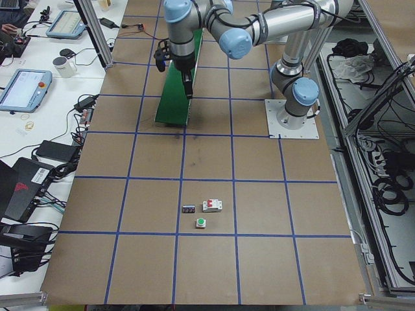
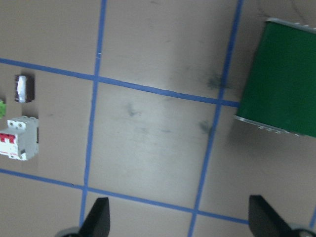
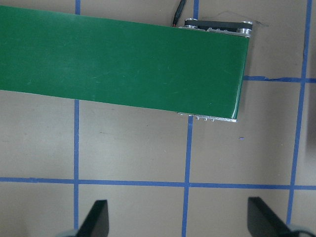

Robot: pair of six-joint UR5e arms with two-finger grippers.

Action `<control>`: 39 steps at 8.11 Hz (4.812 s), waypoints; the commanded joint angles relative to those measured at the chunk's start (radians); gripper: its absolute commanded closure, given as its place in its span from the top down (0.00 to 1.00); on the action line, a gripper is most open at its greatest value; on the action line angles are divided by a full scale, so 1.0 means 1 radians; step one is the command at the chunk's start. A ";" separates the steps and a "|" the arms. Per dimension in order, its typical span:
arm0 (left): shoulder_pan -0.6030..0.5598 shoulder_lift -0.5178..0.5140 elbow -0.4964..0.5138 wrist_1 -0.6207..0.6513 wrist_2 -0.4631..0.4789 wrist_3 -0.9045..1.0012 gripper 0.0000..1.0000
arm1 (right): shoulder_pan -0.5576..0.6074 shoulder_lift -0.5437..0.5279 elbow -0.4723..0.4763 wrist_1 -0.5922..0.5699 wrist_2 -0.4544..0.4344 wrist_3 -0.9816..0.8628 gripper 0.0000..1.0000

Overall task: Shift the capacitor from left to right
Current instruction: 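Swing the left arm out of view to fetch the capacitor, then grasp the brown capacitor with the left gripper and lift it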

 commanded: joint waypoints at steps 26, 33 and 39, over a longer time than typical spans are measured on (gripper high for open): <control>0.387 -0.547 0.002 0.575 -0.067 0.506 0.14 | 0.000 0.000 0.000 -0.002 0.002 0.003 1.00; 0.261 -0.362 0.002 0.453 -0.064 0.393 0.00 | 0.000 0.000 0.000 -0.003 -0.001 0.001 1.00; -0.114 -0.299 -0.009 0.385 -0.066 0.225 0.00 | 0.000 0.000 0.000 -0.003 -0.004 0.000 1.00</control>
